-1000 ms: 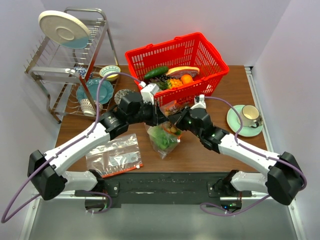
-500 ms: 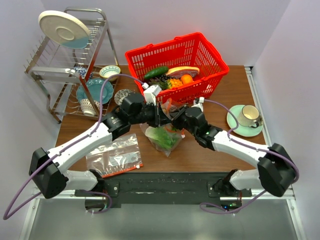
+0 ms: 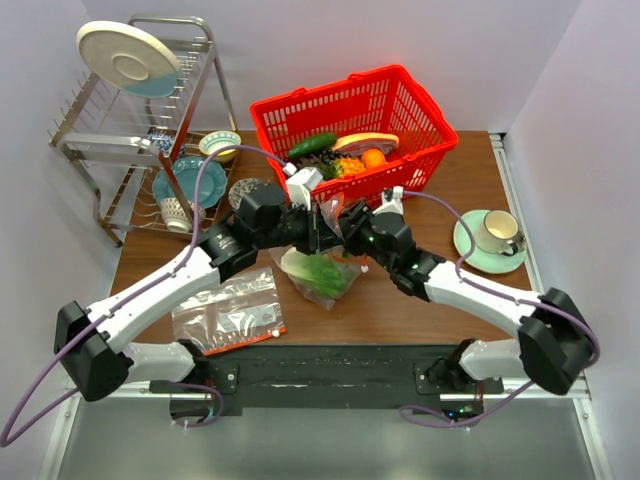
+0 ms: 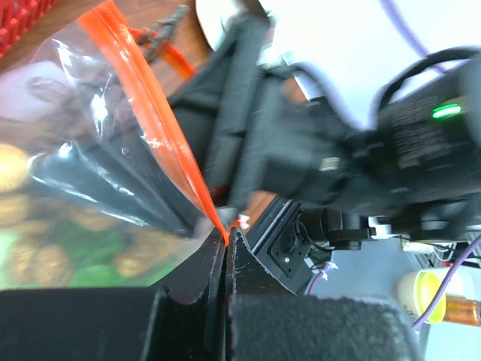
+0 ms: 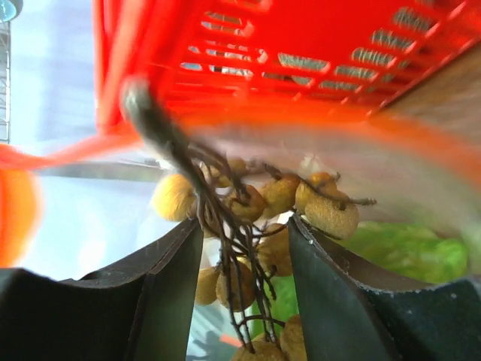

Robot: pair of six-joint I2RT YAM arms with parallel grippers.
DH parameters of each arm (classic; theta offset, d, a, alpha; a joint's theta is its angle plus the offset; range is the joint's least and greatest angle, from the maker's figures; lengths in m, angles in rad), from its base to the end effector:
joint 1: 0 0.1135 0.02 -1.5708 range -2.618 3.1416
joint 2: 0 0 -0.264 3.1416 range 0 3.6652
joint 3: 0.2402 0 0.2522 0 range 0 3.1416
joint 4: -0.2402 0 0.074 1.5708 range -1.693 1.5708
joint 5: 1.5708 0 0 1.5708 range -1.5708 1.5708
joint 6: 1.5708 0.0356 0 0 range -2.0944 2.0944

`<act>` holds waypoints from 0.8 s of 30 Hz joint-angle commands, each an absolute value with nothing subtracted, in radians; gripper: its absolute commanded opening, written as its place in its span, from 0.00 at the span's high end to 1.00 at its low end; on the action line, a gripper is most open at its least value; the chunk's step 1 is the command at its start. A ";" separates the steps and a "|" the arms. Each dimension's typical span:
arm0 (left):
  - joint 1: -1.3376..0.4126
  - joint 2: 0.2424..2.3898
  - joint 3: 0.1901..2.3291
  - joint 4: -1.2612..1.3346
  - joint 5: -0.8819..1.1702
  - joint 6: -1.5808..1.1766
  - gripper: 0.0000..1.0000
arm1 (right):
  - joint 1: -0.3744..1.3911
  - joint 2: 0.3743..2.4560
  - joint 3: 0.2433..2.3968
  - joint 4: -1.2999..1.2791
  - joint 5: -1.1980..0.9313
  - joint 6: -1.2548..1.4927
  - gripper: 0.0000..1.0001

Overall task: Place the food in the zip-top bag and seal the zipper
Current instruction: Adjust the fake fruit in the zipper food storage bag.

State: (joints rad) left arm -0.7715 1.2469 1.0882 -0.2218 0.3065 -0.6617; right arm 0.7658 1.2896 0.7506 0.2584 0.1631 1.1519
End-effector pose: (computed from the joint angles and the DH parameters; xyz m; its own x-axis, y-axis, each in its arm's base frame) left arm 0.1987 -0.2082 0.3442 -0.7419 -0.0956 -0.6637 0.5193 0.5442 -0.6589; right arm 0.2149 0.1987 0.2627 -0.6032 0.6705 -0.4319 -0.0501 0.5086 0.8595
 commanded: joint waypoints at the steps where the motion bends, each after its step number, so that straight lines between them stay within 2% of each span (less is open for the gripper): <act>1: -0.772 1.215 1.111 -0.233 0.250 -0.612 1.00 | 0.770 1.180 0.868 0.088 0.215 0.976 0.47; 9: -0.770 1.206 1.141 -0.301 0.175 -0.566 1.00 | 0.769 1.068 0.931 -0.173 0.196 0.697 0.47; 16: -0.770 1.193 1.175 -0.328 0.167 -0.548 1.00 | 0.770 0.945 0.939 -0.253 0.265 0.480 0.51; 24: -0.770 1.190 1.193 -0.347 0.184 -0.520 1.00 | 0.769 1.018 1.130 -0.382 0.163 0.204 0.50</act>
